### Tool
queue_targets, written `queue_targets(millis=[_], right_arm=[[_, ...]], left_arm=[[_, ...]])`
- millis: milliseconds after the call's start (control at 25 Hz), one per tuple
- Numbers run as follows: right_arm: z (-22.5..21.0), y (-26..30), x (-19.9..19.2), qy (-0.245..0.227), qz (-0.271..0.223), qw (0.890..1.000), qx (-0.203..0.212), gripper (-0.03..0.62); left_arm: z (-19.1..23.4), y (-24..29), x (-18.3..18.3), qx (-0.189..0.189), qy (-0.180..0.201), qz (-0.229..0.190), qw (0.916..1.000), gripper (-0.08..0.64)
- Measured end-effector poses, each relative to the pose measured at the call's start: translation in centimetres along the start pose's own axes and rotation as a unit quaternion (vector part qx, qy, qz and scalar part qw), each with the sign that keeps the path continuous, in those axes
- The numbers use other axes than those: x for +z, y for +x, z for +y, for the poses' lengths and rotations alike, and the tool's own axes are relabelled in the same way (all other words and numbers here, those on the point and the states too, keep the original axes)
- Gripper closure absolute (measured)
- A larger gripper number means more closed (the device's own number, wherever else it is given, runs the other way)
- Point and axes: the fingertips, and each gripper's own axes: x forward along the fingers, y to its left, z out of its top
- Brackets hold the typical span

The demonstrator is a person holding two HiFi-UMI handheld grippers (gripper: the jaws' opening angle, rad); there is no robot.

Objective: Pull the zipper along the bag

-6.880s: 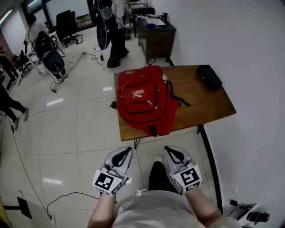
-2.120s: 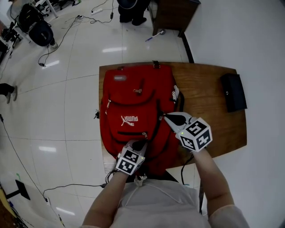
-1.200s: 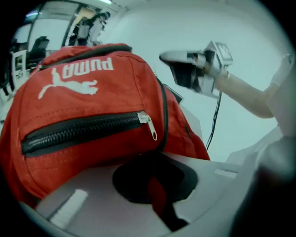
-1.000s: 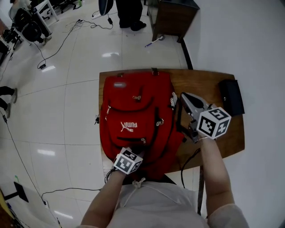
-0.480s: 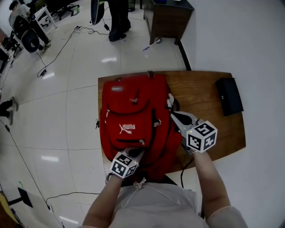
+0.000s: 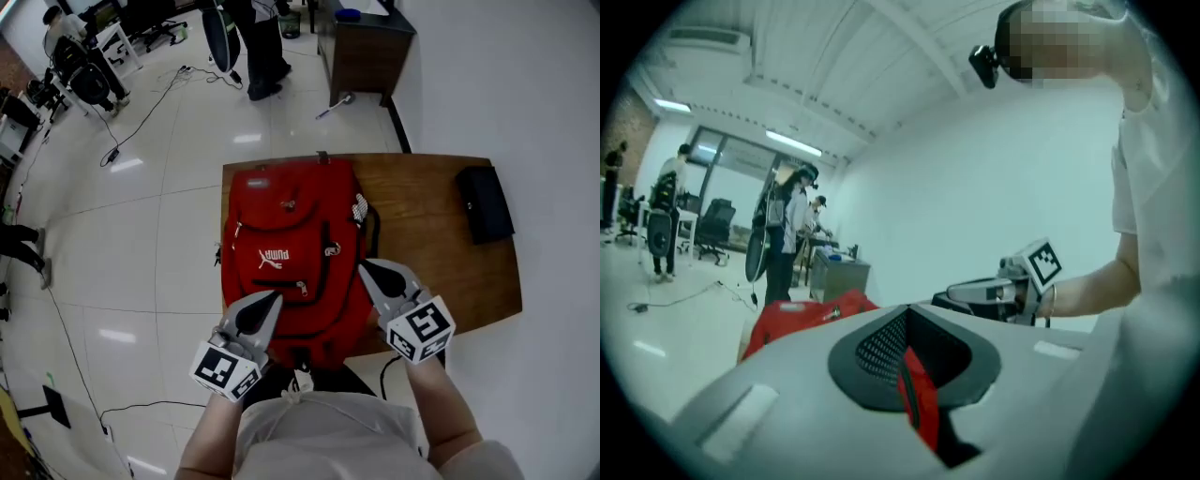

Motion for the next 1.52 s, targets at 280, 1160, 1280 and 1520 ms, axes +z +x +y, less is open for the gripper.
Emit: queue_targets(millis=[280,1160,1280,1520], right_arm=[[7.3,-6.4,3.0,-0.069,-0.074,0.994,-0.031,0.586],[38.1,-20.7,-2.4,-0.096,-0.113,0.984,-0.101,0.586],[38.9,-21.9,-2.9,-0.112,-0.113,0.982,-0.104,0.586],[39.6,-25.2,-3.9,-0.101,-0.124,0.981,-0.111,0.586]], left_arm=[[-3.1,-6.9,6.2,0.029,0.052,-0.095,0.9937,0.554],[-16.4,-34.7,-0.4,-0.037,0.072,-0.114,0.9902,0.554],[-18.1,-36.1,-0.9,-0.044,0.085,-0.114,0.9889,0.554],[-21.3,-38.0,-1.6,-0.031,0.108,-0.123,0.9861,0.554]])
